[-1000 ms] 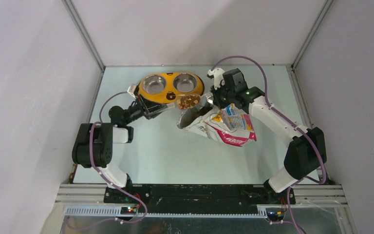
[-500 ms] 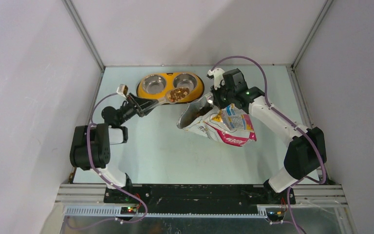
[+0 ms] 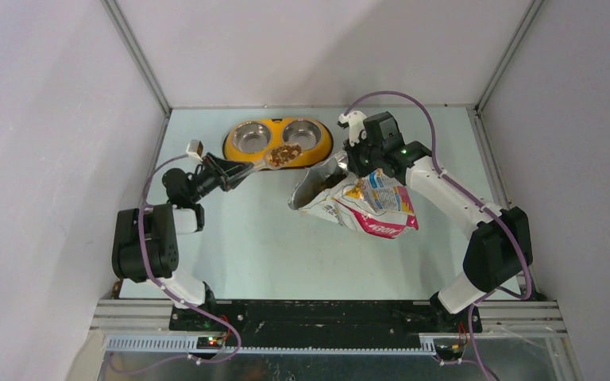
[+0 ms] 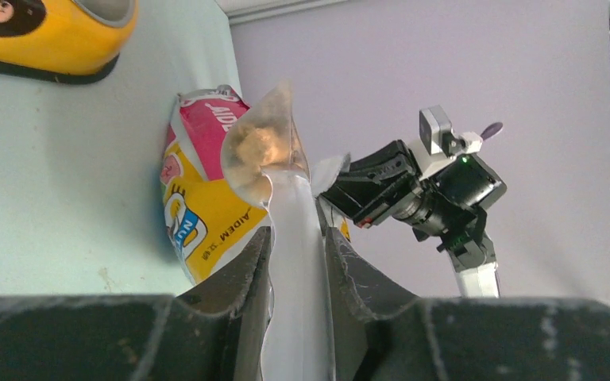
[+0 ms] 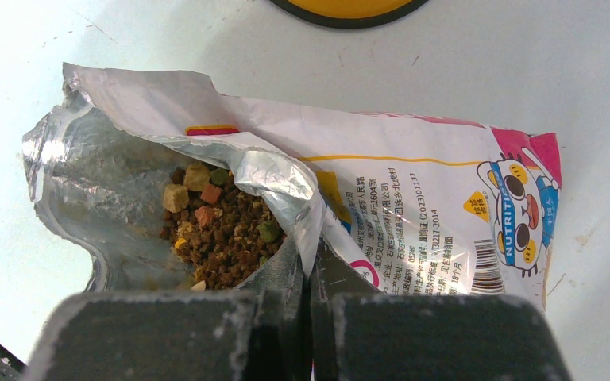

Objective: Serve the pet food
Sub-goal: Pour the pet food into the pet food bowl.

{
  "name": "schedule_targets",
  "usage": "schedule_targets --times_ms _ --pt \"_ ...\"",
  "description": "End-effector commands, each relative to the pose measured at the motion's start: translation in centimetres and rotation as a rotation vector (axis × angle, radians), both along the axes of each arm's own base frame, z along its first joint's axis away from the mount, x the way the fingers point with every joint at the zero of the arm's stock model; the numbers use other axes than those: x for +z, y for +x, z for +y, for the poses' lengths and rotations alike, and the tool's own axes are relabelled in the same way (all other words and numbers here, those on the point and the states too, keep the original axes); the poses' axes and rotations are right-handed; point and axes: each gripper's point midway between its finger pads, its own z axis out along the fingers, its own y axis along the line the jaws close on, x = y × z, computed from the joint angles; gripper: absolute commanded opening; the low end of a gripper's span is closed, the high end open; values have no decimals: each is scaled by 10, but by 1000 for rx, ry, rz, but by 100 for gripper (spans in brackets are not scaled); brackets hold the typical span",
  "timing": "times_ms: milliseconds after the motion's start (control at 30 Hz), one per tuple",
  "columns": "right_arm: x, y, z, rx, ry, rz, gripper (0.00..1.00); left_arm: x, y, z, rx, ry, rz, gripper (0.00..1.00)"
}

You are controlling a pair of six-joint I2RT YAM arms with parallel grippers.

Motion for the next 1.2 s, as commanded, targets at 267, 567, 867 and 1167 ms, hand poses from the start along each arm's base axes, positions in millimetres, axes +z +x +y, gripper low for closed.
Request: schedule_targets --times_ms 267,567,867,1167 --pt "-13 6 -27 -58 -99 3 0 24 38 31 115 64 -122 0" --pt "-15 5 -26 -53 -101 8 0 16 69 72 219 69 -119 0" --pt "-15 5 -25 -48 -103 7 0 0 93 102 301 97 -112 0" --pt "-15 4 -25 -46 -103 8 0 -21 110 123 374 135 -64 0"
